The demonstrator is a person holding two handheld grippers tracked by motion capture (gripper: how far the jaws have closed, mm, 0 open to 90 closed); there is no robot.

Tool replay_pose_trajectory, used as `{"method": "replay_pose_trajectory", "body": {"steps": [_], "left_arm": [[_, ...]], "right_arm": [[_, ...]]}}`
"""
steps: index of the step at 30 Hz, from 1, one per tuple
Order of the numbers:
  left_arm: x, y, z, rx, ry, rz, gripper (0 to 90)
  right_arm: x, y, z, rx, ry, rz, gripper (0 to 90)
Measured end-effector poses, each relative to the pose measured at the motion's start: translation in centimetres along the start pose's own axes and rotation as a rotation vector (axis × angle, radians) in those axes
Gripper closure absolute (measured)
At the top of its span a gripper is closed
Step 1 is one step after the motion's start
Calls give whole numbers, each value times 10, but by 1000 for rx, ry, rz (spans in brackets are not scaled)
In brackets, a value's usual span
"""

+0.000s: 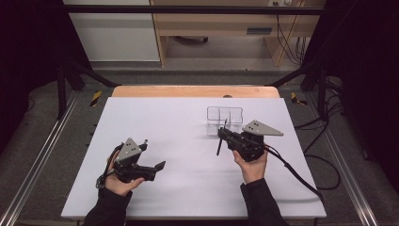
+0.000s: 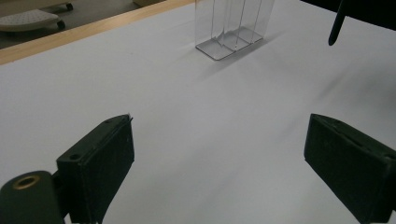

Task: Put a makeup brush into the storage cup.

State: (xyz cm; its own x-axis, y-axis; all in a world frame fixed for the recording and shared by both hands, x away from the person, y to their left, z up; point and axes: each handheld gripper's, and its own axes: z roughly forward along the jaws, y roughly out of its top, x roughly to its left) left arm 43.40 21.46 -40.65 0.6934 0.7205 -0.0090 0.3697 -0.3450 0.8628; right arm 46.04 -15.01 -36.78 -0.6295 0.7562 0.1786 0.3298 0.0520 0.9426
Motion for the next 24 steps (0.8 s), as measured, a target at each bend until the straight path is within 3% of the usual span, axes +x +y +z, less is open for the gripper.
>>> {"method": "replay_pose_trajectory", "body": {"steps": [14, 24], "left_arm": [[14, -4, -1, 24, 51, -13, 65], [21, -6, -3, 29, 61, -23, 65]], "right_arm": [[-8, 21, 8, -14, -75, -37, 842], [-13, 33, 15, -25, -124, -59, 842]]}}
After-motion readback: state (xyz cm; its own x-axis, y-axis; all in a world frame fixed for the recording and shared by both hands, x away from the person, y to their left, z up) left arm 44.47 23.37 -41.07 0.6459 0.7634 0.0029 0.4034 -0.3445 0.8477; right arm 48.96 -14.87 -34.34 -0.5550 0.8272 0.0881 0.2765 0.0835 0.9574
